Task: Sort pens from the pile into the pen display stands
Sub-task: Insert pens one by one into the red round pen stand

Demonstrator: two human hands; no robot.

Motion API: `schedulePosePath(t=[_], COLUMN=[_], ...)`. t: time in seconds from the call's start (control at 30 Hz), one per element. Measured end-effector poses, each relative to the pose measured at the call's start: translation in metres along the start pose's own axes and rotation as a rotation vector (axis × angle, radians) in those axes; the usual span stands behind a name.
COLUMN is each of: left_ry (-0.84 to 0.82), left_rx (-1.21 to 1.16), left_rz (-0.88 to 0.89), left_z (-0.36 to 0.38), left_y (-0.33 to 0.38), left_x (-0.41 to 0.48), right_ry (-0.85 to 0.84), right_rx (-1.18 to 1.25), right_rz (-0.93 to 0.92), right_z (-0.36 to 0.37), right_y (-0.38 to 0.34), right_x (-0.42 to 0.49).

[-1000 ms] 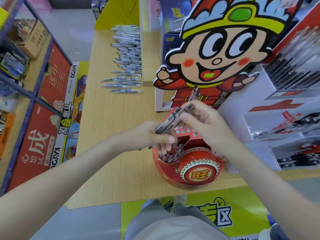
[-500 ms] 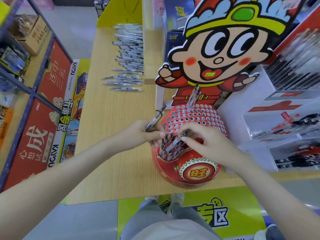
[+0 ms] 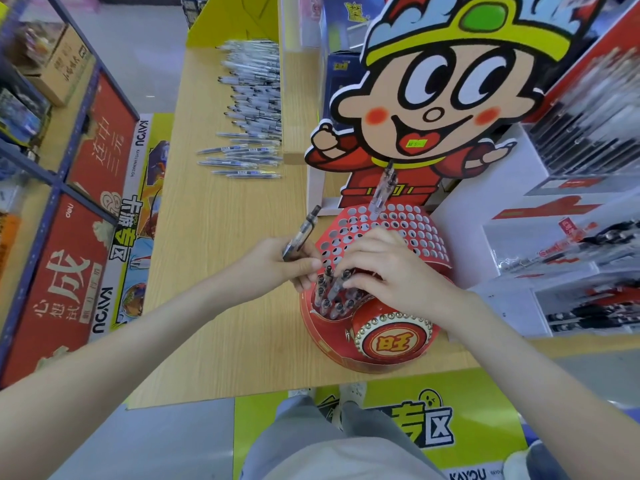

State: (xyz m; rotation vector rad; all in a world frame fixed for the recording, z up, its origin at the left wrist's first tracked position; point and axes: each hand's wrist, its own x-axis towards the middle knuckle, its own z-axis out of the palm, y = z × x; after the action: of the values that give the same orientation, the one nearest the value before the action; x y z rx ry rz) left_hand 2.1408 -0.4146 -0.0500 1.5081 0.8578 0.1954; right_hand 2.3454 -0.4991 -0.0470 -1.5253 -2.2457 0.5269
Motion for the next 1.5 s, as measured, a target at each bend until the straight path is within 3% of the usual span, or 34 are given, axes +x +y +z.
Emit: schedulePosePath(t=[0.17, 0.5, 0.63, 0.83, 0.93, 1.03, 1.13, 1.23, 1.33, 1.5], left_ry=[0.011, 0.011, -0.022, -0.083, -0.134, -0.075, 0.059, 0.043, -0.021, -0.206], left_rx=[-0.005, 0.002, 0.054, 0.244, 0.416, 0.470, 0.454, 0.501, 0.571, 0.479], left_rz=[0.012, 0.016, -0.002, 0.037, 0.095, 0.139, 0.168, 0.178, 0.158, 0.042], left_z=[-0.002, -0.005, -0.006, -0.001, 0.008, 0.014, 0.016, 0.017, 0.017, 0.011], left_y=[0.000, 0.001, 0.004, 0.017, 0.029, 0.034, 0.027, 0.014, 0.004, -0.002], left_x=[0.003, 0.010, 0.010, 0.006, 0.006, 0.008, 0.012, 0.012, 0.015, 0.017], right_ry=[-0.081, -0.299, -0.374, 0.028, 0.089, 0.152, 0.348, 0.514, 0.444, 0.281], right_rx=[0.086, -0.119, -0.088, 0.512, 0.589, 0.651, 0.770, 0.763, 0.651, 0.505], right_rz=[0.075, 0.121, 0.156, 0.367, 0.323, 0.288, 0.255, 0.257, 0.277, 0.273], right_z=[0.000, -0.001, -0.008, -0.028, -0.026, -0.029, -0.039, -0.050, -0.049, -0.033], right_y=[0.003, -0.006, -0.007, -0.018, -0.027, -0.032, -0.032, -0.027, -0.025, -0.025], right_x=[0.000, 0.013, 0.017, 0.015, 0.017, 0.013, 0.003, -0.009, -0.018, -0.025])
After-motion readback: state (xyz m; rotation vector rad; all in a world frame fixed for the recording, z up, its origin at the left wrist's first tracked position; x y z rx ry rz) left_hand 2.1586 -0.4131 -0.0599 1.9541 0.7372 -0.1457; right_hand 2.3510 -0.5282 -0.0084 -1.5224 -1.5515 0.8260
